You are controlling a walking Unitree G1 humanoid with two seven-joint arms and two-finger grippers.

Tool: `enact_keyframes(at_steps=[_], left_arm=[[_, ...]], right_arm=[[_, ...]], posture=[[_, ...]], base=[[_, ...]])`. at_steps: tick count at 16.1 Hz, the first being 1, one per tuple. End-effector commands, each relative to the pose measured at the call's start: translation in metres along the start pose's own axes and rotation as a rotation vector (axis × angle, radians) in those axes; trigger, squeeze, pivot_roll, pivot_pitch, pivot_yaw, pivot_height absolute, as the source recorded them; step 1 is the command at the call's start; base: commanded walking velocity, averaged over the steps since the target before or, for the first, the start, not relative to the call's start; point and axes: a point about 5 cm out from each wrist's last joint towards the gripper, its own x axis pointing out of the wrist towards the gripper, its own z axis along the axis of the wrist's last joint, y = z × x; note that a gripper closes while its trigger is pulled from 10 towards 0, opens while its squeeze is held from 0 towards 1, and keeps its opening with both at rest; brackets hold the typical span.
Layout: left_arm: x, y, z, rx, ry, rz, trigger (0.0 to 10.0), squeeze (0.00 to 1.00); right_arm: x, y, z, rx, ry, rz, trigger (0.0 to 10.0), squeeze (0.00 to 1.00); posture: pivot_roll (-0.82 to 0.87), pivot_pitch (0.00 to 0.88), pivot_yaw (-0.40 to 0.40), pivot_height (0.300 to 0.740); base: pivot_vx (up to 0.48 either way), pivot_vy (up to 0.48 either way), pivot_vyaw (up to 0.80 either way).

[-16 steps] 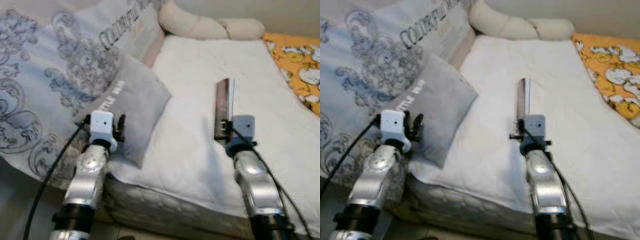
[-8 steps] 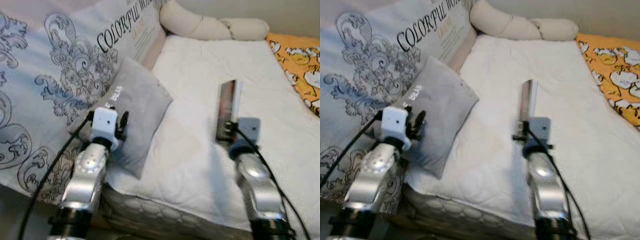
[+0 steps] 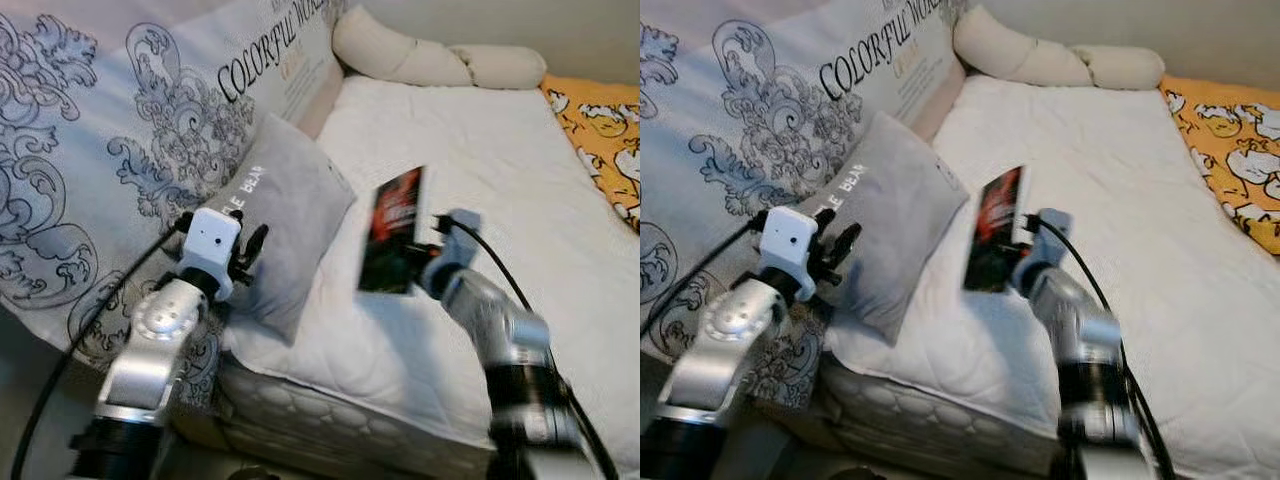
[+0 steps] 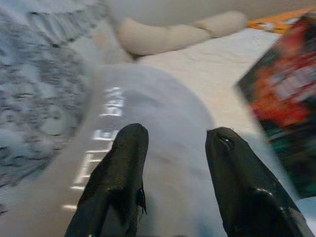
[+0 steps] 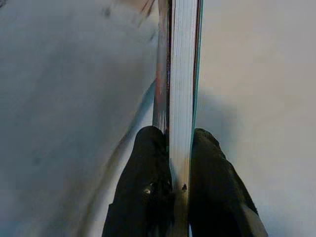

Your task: Clean up the room

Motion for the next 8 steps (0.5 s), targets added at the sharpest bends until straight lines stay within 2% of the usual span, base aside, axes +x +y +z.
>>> enact_keyframes(at_steps=[1, 2, 4, 6, 8], left_arm=[[0.000, -0.002, 0.004, 0.002, 0.020, -0.110, 10.0, 0.00], [-0.001, -0.003, 0.003, 0.016, 0.042, -0.151, 10.0, 0.00], [-0.008, -0.004, -0.003, 0.084, 0.131, -0.310, 10.0, 0.00], [-0.016, -0.007, -0.004, 0.083, 0.187, -0.439, 10.0, 0.00], [-0.023, -0.013, -0.007, 0.082, 0.250, -0.553, 10.0, 0.00]], right_arm=[[0.007, 0.006, 0.009, 0.083, 0.041, 0.087, 10.0, 0.00], [0.011, 0.005, 0.008, 0.105, 0.064, 0.086, 10.0, 0.00], [0.020, -0.002, 0.006, 0.148, 0.125, 0.065, 10.0, 0.00], [0.023, -0.004, 0.001, 0.218, 0.190, 0.071, 10.0, 0.00], [0.025, -0.010, -0.002, 0.221, 0.210, 0.035, 10.0, 0.00]], posture=[[0.03, 0.000, -0.021, 0.740], [0.04, 0.000, -0.027, 0.740], [0.05, 0.000, -0.026, 0.740], [0.05, 0.000, -0.011, 0.740], [0.05, 0.000, -0.008, 0.740]], base=[[0.000, 0.000, 0.00], [0.000, 0.000, 0.00], [0.000, 0.000, 0.00], [0.000, 0.000, 0.00], [0.000, 0.000, 0.00]])
